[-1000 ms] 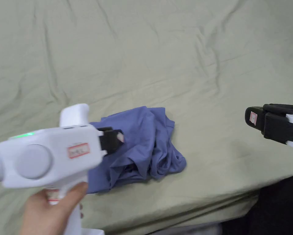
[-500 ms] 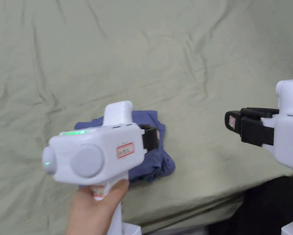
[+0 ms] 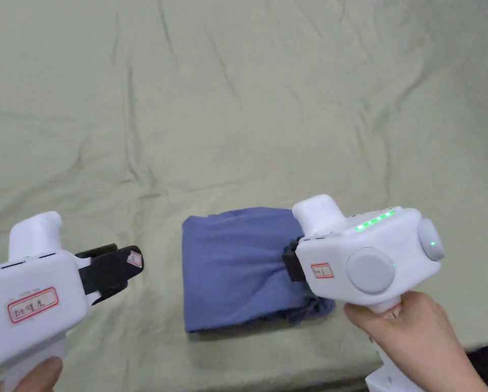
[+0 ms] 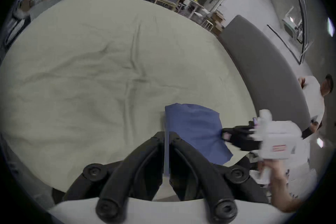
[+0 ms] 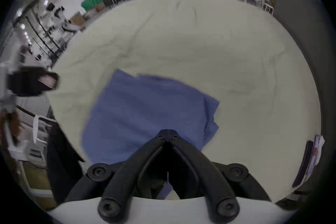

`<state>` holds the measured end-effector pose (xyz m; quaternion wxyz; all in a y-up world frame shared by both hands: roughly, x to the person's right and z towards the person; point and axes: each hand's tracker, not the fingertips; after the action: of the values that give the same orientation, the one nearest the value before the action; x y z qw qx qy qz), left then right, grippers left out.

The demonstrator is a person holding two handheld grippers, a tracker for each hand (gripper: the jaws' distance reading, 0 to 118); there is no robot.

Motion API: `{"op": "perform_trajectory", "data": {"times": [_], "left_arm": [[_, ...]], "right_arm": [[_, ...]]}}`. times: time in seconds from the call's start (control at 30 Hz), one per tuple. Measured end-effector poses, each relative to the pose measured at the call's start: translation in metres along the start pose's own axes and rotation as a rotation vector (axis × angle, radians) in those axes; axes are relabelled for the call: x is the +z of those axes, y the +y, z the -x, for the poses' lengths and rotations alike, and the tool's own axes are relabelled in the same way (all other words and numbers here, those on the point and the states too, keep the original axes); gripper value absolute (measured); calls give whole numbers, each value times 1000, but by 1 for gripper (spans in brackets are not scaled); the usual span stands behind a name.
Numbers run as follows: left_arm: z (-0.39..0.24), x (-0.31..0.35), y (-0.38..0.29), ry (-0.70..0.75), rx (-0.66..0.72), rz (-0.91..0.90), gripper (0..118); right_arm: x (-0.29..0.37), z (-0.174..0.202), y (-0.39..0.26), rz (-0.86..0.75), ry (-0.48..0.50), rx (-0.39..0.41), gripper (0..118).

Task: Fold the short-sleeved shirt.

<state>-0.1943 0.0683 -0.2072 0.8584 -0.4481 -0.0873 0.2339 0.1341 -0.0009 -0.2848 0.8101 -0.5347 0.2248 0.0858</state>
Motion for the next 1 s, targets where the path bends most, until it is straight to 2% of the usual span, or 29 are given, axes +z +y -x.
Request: {"op": "perform_trajectory", "data": {"times": [0.03,0.07,0.1,0.13,0.17,0.2,0.3,0.43,0.47,0.53,0.57,0.6,0.63,0.67,0.7,0.77,0.8,0.9,1.0], "left_arm": [[5,-9,-1,-50,38,9,9],[7,-18,-2,-147,112,9,57],[17,-28,-3,-250,171,18,95],[29,-45,-4,-379,264,90,97],[39,-63,-5,-457,313,176,97],[41,-72,-6,-476,328,186,97],[41,-104,-7,-356,163,221,97],[11,-156,-15,-436,128,365,98],[11,-161,-10,-401,65,346,101],[9,-155,-7,-398,-33,335,100],[12,-149,-6,-406,-4,321,80],[17,-141,-3,-368,10,294,46],[26,-139,-1,-326,28,298,31],[33,-139,0,-388,113,323,29],[32,-137,0,-425,139,335,28],[20,-129,5,-385,63,314,28],[20,-125,7,-393,26,316,28],[35,-107,21,-413,31,332,28],[75,-63,45,-303,-26,316,28]], "right_arm": [[-19,-5,-4,48,-13,18,2],[-26,-8,-7,43,7,18,2],[-18,-12,-6,-9,35,4,2],[-10,-16,-2,-10,62,-10,2],[-4,-21,-1,2,88,-17,2],[-4,-25,-1,3,104,-13,2],[-8,-31,0,12,136,-6,2],[-11,-40,2,19,181,-28,2],[-11,-42,1,18,192,-34,2],[-11,-46,-1,13,210,-42,2],[-12,-47,-3,10,215,-47,2],[-11,-48,-3,8,220,-51,2],[-11,-51,-4,0,246,-64,2],[-8,-51,-3,-26,340,-116,2],[-3,-44,-1,-28,309,-119,2],[6,-36,-1,-47,268,-72,2],[11,-35,-2,-52,270,-81,2],[27,-31,-2,-89,308,-104,2],[42,-21,5,-110,298,-97,2]]}}
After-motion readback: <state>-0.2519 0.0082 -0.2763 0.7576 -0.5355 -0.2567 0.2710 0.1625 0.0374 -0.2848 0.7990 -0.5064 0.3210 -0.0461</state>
